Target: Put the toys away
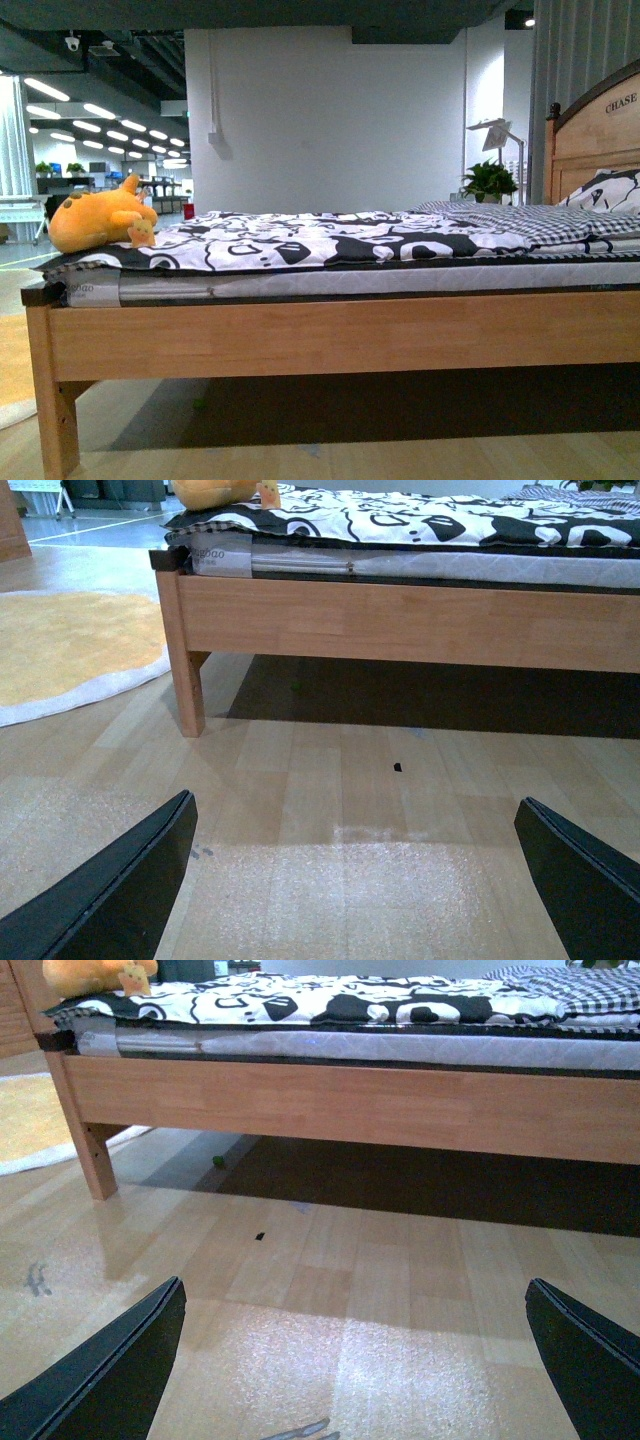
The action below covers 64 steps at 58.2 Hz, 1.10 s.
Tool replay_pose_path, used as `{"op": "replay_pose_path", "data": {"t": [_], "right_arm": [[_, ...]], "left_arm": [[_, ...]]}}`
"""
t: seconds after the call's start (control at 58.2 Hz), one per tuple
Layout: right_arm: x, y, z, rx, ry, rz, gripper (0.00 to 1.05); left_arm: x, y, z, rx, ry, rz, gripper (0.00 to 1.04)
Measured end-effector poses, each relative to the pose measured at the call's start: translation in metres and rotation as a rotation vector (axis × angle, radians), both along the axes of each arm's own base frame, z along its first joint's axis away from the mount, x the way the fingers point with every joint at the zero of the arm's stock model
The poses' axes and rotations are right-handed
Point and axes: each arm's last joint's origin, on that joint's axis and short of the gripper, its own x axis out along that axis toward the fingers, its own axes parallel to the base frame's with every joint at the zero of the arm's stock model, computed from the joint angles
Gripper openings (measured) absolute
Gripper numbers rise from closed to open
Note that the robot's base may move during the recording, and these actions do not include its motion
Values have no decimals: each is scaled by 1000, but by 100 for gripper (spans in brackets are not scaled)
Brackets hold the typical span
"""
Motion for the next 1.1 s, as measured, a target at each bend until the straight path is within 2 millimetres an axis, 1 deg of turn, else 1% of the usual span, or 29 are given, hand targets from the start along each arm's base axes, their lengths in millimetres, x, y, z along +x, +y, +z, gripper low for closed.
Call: {"op": "replay_pose_path", "data": {"t": [1.099], "right_arm": [[0,0,0,0,0,0,104]], "left_arm": [[0,0,0,0,0,0,99]]}}
